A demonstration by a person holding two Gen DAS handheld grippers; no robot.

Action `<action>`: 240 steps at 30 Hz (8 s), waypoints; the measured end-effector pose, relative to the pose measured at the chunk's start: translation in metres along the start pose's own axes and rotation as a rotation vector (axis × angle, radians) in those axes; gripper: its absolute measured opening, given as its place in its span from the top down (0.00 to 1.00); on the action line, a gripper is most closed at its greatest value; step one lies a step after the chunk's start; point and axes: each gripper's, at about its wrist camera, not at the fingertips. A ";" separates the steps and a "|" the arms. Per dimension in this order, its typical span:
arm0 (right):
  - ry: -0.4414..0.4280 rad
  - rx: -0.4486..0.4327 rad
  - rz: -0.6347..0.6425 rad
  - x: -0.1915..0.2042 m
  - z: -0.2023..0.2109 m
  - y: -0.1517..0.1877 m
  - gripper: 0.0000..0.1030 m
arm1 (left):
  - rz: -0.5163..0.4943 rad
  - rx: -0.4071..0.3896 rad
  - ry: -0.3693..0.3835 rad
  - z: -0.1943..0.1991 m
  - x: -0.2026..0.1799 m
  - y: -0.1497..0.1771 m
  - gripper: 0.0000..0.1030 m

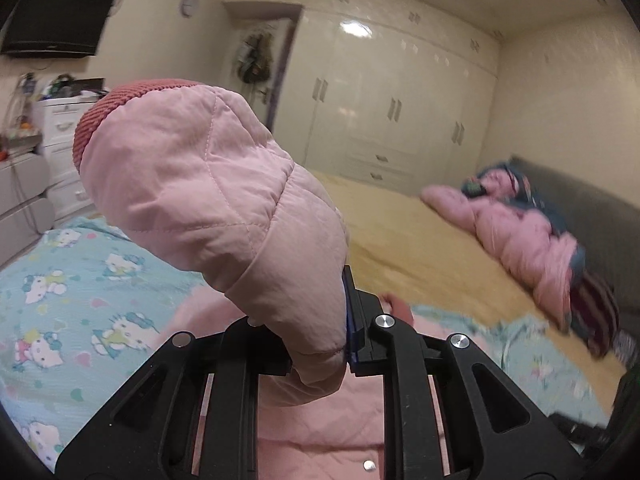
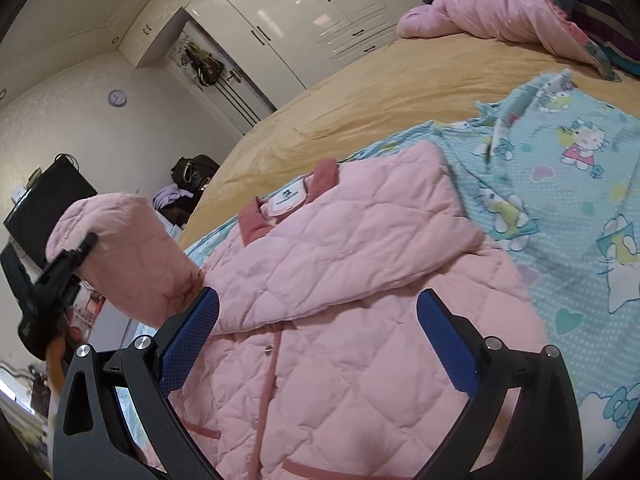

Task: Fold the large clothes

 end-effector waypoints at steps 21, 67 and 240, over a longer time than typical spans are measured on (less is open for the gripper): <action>0.053 0.004 -0.134 -0.052 0.002 -0.002 0.04 | -0.594 0.399 0.042 -0.082 -0.092 0.157 0.85; 0.030 -0.136 0.291 0.100 -0.063 -0.105 0.95 | 0.344 0.152 -0.119 -0.040 0.196 0.003 0.09; 0.109 -0.039 0.341 0.039 0.113 0.096 0.04 | 0.095 0.400 -0.083 0.168 0.087 0.110 0.09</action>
Point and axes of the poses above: each gripper's, at about its wrist camera, not at the fingertips, and z roughly against the way its jaws point, x to its left, y to its underside, and after that the axes turned 11 degrees about y, right-handed
